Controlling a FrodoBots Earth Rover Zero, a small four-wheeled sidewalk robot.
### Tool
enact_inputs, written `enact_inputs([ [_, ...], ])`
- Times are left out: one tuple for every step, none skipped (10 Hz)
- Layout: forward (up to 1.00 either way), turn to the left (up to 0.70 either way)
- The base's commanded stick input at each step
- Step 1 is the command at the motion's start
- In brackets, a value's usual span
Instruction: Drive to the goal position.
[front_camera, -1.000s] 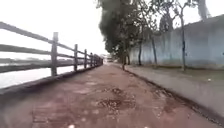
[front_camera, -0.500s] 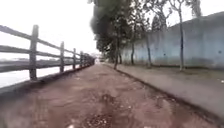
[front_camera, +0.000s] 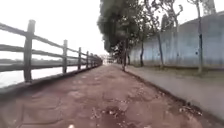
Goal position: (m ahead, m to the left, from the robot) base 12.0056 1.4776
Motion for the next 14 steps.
enact_inputs([
  [1.0,0.1],
  [1.0,0.1],
  [1.0,0.1],
  [1.0,-0.04],
  [1.0,-0.3],
  [1.0,-0.3],
  [1.0,-0.3],
  [1.0,0.09],
  [1.0,-0.29],
  [1.0,-0.3],
  [1.0,-0.3],
  [1.0,-0.3],
  [1.0,-0.3],
  [1.0,-0.3],
])
